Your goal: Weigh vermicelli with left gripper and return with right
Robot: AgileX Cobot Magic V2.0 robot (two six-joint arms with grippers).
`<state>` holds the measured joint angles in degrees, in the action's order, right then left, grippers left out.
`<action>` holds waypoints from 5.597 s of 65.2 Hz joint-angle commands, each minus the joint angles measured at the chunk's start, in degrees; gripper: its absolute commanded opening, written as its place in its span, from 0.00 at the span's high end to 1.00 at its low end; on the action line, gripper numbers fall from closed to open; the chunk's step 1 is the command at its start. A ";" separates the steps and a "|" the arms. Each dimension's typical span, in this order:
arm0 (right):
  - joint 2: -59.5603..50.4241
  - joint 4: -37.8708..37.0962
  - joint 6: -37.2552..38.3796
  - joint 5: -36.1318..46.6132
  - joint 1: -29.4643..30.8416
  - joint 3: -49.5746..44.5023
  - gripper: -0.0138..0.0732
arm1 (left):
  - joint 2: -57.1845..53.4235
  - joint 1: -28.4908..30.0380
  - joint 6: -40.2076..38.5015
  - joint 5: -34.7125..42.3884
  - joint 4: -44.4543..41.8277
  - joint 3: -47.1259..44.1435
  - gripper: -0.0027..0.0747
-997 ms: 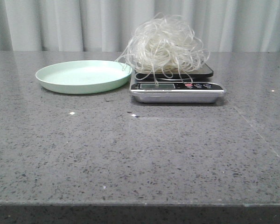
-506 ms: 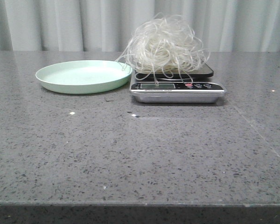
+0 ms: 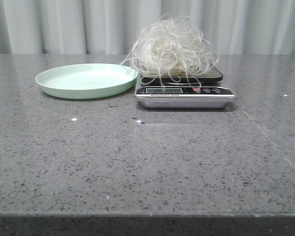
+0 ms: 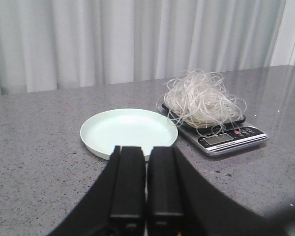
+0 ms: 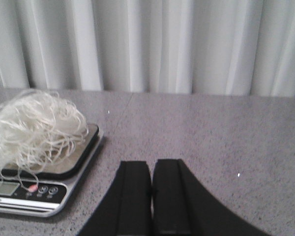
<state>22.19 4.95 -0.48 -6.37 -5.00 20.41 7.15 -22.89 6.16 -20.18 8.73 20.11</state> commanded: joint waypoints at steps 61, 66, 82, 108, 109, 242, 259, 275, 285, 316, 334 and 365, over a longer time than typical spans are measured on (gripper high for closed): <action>65.47 -1.93 0.05 -32.97 -23.38 67.16 0.14 | 0.68 0.10 0.11 5.94 1.28 1.48 0.80; 71.33 -1.93 0.05 -38.24 -23.38 73.27 0.14 | 0.68 0.10 0.11 5.94 1.28 1.48 0.80; 86.56 -4.32 0.05 -54.93 -23.38 86.71 0.14 | 0.68 0.10 0.11 5.71 1.28 1.48 0.80; 90.86 -10.10 0.48 -63.49 -22.92 92.38 0.66 | 0.68 0.10 0.11 5.62 1.28 1.48 0.80; 90.63 -10.09 0.48 -63.29 -22.92 92.65 0.66 | 0.68 0.10 0.11 5.62 1.28 1.48 0.80; 37.06 -0.37 -0.79 -24.78 -24.44 41.91 0.15 | 0.68 0.10 0.11 5.50 1.28 1.48 0.80; 14.58 -0.37 -0.79 -18.06 -24.44 22.84 0.15 | 0.68 0.10 0.11 5.50 1.28 1.48 0.80; -9.53 -1.71 -0.79 -13.45 -24.44 8.11 0.15 | 0.68 0.10 0.11 5.50 1.28 1.44 0.80; -15.53 -1.76 -0.79 -11.52 -24.44 4.62 0.16 | 0.68 0.10 0.11 5.62 1.28 0.96 0.80; -15.78 -1.85 -0.74 -11.43 -24.44 3.95 0.62 | 0.68 0.10 0.11 6.00 1.28 0.79 0.80; -15.78 -1.85 -0.74 -11.43 -24.44 3.95 0.62 | 0.68 0.10 0.11 6.00 1.28 0.79 0.80; -15.78 -1.85 -0.74 -11.43 -24.44 3.95 0.62 | -1.06 11.78 0.11 14.25 -4.81 -10.33 0.80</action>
<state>5.75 3.47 -0.88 -22.13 -29.74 23.06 6.72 -16.13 6.20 -13.90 4.52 11.84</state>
